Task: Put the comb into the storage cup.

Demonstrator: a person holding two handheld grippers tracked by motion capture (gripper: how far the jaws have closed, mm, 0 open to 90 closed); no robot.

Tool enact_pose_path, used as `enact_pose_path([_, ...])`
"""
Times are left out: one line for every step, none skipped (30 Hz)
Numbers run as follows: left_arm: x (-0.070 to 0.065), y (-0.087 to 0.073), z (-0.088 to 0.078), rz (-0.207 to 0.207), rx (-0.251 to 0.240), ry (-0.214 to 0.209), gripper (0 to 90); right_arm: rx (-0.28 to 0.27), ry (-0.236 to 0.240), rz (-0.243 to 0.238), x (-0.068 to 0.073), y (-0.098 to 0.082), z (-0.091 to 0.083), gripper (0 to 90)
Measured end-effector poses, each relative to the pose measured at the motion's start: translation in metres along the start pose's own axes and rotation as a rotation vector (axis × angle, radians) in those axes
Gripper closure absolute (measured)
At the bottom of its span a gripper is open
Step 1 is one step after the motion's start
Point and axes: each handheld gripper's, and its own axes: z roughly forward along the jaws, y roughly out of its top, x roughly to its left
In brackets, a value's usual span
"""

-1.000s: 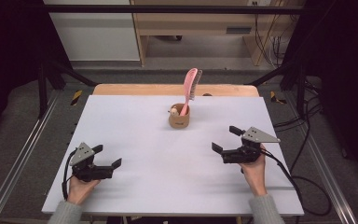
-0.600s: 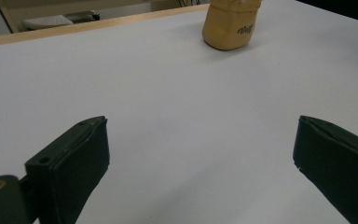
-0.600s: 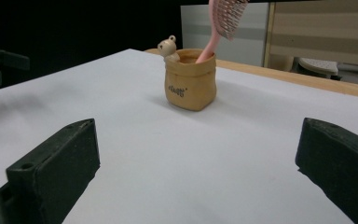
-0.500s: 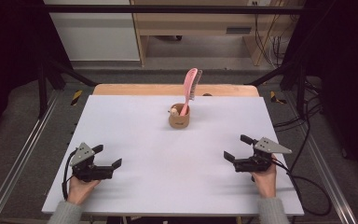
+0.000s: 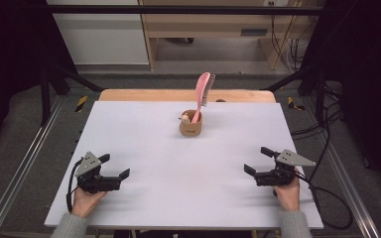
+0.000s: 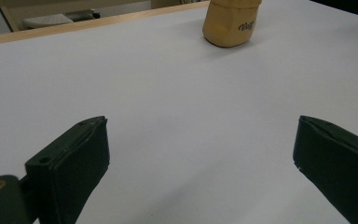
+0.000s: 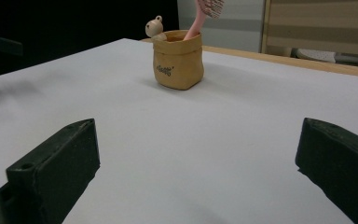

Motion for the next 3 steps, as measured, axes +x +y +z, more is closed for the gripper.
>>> enact_pose_path([0.0, 0.0001, 0.0001, 0.0, -0.001, -0.001, 3.5, -0.002, 0.001, 0.002, 0.0001, 0.0001, 0.0001, 0.1])
enact_pose_path([0.0, 0.0003, 0.0002, 0.001, 0.0, 0.0, 3.5, -0.001, 0.002, 0.003, 0.0002, 0.0001, 0.0, 0.1])
enact_pose_path([0.0, 0.0003, 0.0003, 0.002, 0.001, 0.0, 3.5, 0.001, 0.002, 0.005, 0.0, 0.0002, -0.0002, 0.1])
